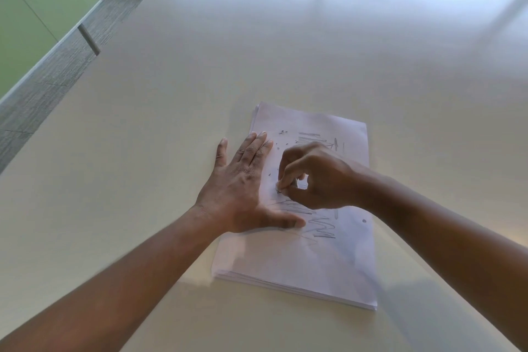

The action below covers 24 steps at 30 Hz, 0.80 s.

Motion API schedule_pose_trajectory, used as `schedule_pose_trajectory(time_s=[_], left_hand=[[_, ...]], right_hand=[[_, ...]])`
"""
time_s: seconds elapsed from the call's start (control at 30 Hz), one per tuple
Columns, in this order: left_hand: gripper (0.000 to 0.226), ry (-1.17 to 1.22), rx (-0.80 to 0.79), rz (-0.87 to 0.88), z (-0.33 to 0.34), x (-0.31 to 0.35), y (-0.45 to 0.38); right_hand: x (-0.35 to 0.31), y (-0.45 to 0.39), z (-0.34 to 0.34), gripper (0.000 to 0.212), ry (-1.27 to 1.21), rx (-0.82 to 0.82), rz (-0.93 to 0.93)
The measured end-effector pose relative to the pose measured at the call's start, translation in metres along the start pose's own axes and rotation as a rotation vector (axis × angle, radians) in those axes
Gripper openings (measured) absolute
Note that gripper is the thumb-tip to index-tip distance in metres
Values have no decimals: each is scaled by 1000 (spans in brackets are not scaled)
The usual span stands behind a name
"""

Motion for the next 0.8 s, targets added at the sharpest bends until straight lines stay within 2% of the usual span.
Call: schedule_pose_trajectory(time_s=[0.2, 0.4, 0.63, 0.8], left_hand=[[153, 15, -1, 6, -1, 0, -1], [155, 18, -10, 2, 0, 0, -2], [153, 14, 1, 10, -1, 0, 0], [154, 28, 1, 3, -2, 1, -1]], right_hand=[[17, -15, -6, 9, 56, 172, 41], [-1, -3, 2, 10, -23, 7, -68], [9, -20, 2, 11, 12, 125, -74], [2, -5, 8, 9, -64, 4, -96]])
Point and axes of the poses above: each hand's wrist, its own y-axis away from the middle knuckle, its own z-axis out of the palm, x = y × z, the point moved 5 cm from there along -y, towards the middle knuckle, and after that the axes turned 9 degrees about x, right-handed, at the moved point
